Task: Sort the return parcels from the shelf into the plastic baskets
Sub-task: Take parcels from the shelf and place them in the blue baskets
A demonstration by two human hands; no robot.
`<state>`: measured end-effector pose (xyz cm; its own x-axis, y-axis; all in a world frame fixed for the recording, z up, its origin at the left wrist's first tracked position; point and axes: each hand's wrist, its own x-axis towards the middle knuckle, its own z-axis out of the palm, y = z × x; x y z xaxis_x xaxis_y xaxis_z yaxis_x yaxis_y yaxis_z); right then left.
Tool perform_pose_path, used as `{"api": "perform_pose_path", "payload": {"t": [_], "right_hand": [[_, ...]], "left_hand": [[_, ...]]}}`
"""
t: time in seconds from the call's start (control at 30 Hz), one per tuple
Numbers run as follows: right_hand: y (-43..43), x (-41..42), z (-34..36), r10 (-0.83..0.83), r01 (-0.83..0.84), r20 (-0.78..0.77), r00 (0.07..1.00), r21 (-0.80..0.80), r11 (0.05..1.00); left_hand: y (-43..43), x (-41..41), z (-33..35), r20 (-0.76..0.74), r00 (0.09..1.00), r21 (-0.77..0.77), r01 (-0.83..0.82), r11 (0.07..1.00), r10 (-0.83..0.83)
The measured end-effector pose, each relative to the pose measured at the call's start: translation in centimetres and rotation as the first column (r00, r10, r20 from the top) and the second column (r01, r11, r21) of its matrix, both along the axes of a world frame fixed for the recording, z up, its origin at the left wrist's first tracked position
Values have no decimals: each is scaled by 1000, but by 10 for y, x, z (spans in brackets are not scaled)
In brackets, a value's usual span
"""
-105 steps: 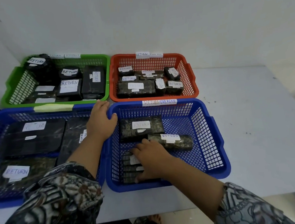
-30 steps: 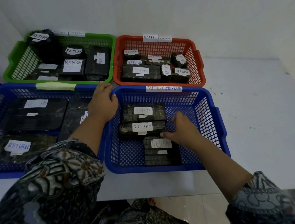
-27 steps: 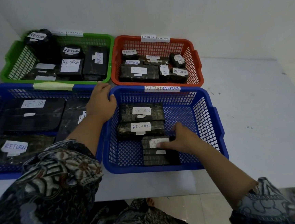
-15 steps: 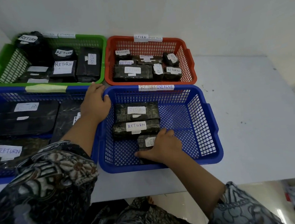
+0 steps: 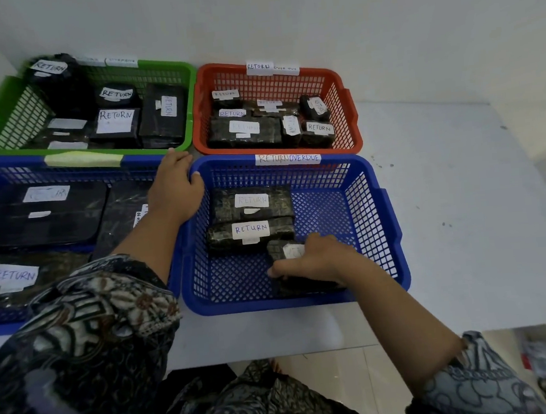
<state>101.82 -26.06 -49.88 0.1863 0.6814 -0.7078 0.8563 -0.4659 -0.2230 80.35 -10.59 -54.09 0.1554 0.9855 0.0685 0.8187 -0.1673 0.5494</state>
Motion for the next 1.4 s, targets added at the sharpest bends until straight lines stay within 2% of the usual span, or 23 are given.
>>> {"api": "perform_pose_path", "payload": {"t": [0.1,0.27,0.37,0.53,0.67,0.77,0.97,1.1,1.2,1.4], "right_hand": [[5,19,7,-42,40,72,996,34,999],[29,45,5,-174,124,216,961,227,966],[50,52,-5,-209,131,258,943,290,948],[73,53,-30,-232,134,254,939,350,927],[78,52,-42,-310,216,186,933,402,890],[80,57,-43,-298,221,147,943,394,892],[68,84,-36,-171,195,-97,980,348,917],[58,87,-38,-108,129,-73,991,422,897],[55,82,-41,-125,127,-39,991,504,854],[35,62,-40,-182,61,134,974,619,783]], "left_hand": [[-1,0,1,6,1000,13,3,1000,-4],[-1,0,1,14,1000,30,15,999,-15],[0,0,1,11,1000,31,10,999,-10],[0,-1,-1,11,1000,35,13,999,-14],[0,-2,-1,13,1000,44,16,999,-17],[0,-1,-1,18,1000,42,11,999,-12],[1,-1,-1,21,1000,36,4,999,-4],[0,0,0,14,1000,43,6,999,-7],[0,0,0,-5,1000,44,4,999,-4],[0,-2,10,-48,997,-29,65,997,-67]]}}
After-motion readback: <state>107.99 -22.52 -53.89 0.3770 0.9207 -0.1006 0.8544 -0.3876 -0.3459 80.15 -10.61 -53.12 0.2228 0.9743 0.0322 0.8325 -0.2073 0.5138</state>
